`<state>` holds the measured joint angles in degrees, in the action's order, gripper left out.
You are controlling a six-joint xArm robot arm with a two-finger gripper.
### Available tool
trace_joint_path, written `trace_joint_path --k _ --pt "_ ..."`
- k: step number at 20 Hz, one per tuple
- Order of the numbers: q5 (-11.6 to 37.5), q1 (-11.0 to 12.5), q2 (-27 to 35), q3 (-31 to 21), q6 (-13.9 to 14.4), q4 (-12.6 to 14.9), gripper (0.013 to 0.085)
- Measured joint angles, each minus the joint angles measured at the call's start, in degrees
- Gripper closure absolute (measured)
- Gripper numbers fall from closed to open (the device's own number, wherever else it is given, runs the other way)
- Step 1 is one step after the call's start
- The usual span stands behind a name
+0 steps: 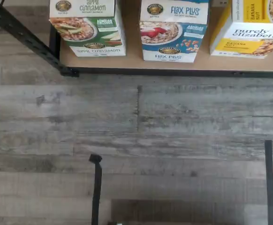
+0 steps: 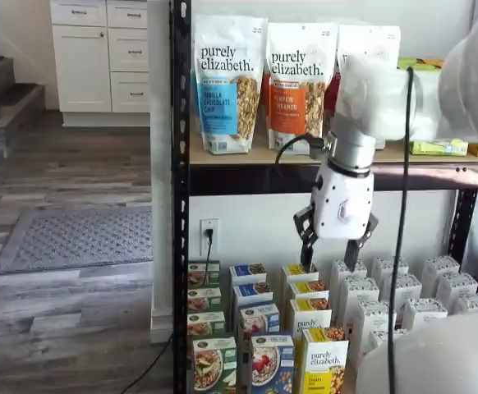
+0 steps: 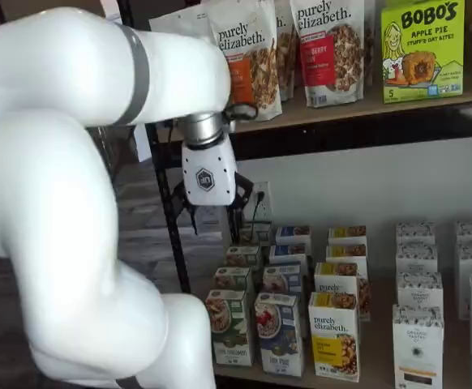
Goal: Pick up the blue and white box that is on the bottom shelf, the second box from the left
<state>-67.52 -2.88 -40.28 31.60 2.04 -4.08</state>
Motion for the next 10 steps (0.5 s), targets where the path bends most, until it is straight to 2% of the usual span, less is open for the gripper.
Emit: trace_joint_path --k 10 --pt "10.04 -1.03 6.34 -3.13 -0.03 -0.84 0.0130"
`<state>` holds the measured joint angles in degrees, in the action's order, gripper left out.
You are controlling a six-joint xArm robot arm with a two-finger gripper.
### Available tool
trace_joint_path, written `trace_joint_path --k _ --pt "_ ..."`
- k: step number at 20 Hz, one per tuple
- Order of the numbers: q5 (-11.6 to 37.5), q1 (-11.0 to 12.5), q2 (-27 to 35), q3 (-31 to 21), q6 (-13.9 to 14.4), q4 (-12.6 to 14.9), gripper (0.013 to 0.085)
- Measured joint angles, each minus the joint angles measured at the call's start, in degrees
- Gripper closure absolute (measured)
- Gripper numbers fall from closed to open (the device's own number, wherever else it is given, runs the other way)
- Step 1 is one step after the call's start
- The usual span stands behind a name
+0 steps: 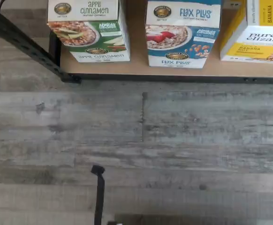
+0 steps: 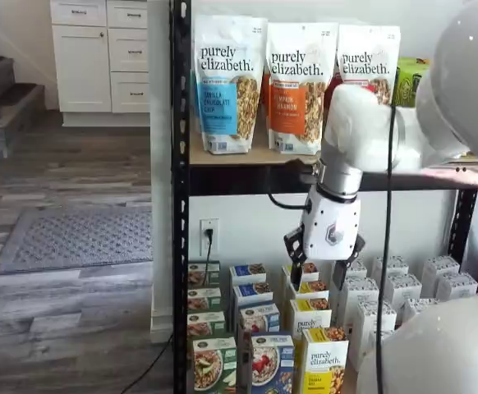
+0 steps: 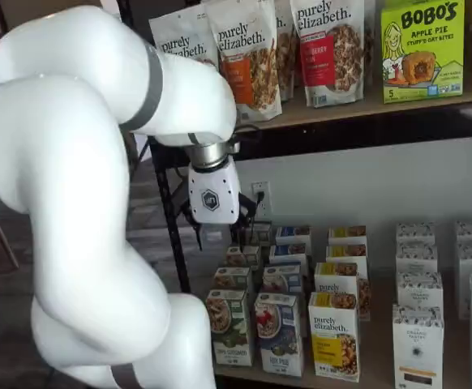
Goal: Pick up the blue and white box that is on the bottom shelf, the second box from the left
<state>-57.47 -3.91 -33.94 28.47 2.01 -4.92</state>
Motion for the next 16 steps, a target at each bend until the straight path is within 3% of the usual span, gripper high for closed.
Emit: trace_joint_path --k 16 --pt "16.28 -1.13 12.71 -2.74 -1.15 -1.52 0.0130"
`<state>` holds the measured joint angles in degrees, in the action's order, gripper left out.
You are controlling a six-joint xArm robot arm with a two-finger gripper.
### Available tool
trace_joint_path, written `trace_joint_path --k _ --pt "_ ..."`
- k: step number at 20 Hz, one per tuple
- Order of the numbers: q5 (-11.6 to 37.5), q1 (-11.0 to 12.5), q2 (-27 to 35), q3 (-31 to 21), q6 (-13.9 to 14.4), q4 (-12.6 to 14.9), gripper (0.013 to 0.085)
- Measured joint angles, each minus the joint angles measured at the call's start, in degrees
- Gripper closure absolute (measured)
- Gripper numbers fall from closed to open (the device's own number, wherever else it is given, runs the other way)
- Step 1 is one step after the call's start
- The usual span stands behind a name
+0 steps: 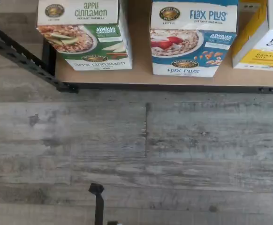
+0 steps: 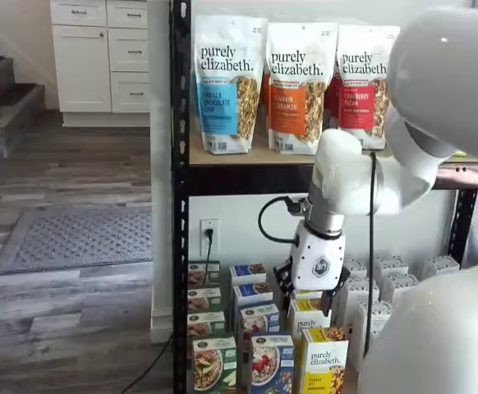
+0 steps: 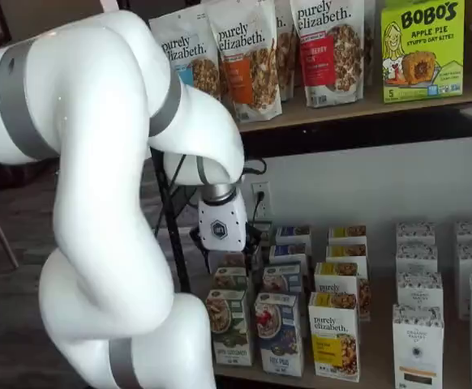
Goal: Pick up the blue and white box that is on the bottom shelf, the second box from the left
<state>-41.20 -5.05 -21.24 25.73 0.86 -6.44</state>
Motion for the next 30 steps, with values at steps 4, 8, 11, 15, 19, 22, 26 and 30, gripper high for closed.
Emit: trace_joint_path --k 4,8,11,15,19,22,26,30 --pt "3.46 -0.42 4.00 0.11 -0.68 -1.01 0.0130" --pt "6.29 -1.13 7.79 0.63 -0.28 -1.05 0.0130" --pt "8.13 -1.45 10.39 1.14 -0.48 -1.51 0.0130" --pt "10.57 -1.66 13.73 1.93 -1.41 -2.59 0.0130" --pt "12.97 -1.92 17.36 3.12 -0.50 -1.60 0.0130" --pt "15.59 -2.20 20.61 4.21 0.64 -0.43 0.0130" --pt "18.77 -2.45 24.92 5.91 2.52 1.58 0.0130" --pt "21.61 -2.39 28.83 7.61 4.94 4.36 0.0130"
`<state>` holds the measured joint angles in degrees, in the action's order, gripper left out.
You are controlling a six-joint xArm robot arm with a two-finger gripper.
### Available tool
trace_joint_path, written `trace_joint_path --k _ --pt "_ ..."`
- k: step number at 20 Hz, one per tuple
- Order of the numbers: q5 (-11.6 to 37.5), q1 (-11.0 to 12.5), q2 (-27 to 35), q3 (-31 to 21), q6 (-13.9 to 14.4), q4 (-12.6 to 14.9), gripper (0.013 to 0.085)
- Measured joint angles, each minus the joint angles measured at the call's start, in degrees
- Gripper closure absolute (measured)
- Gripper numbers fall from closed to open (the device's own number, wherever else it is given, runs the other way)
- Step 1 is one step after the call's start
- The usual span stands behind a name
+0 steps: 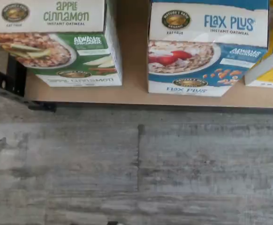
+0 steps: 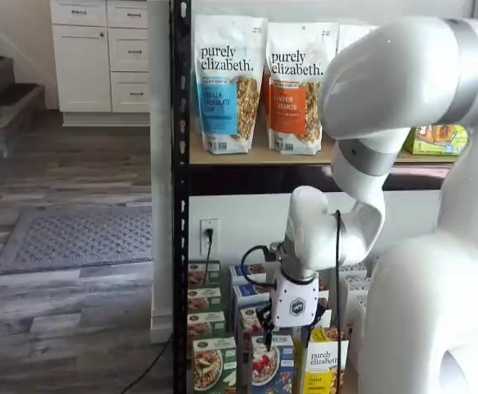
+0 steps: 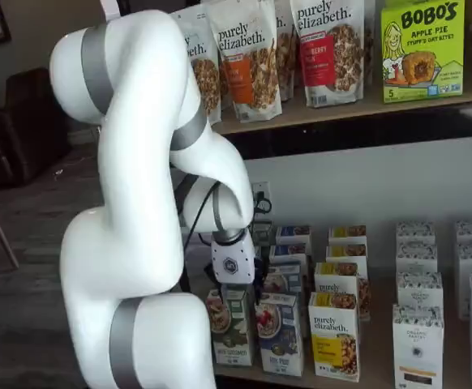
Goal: Pick up the blue and white box that is on the bottom shelf, the second box from the left
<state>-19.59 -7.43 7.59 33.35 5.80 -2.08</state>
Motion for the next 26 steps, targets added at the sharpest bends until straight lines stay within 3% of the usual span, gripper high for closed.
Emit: trace_joint_path --k 8,19,26 --pt "3.89 0.74 5.60 2.92 3.10 4.11 0.0130" --pt "6.95 1.56 13.61 8.61 1.55 3.40 0.0130" --pt "7.72 2.84 18.65 13.21 4.13 7.34 0.0130"
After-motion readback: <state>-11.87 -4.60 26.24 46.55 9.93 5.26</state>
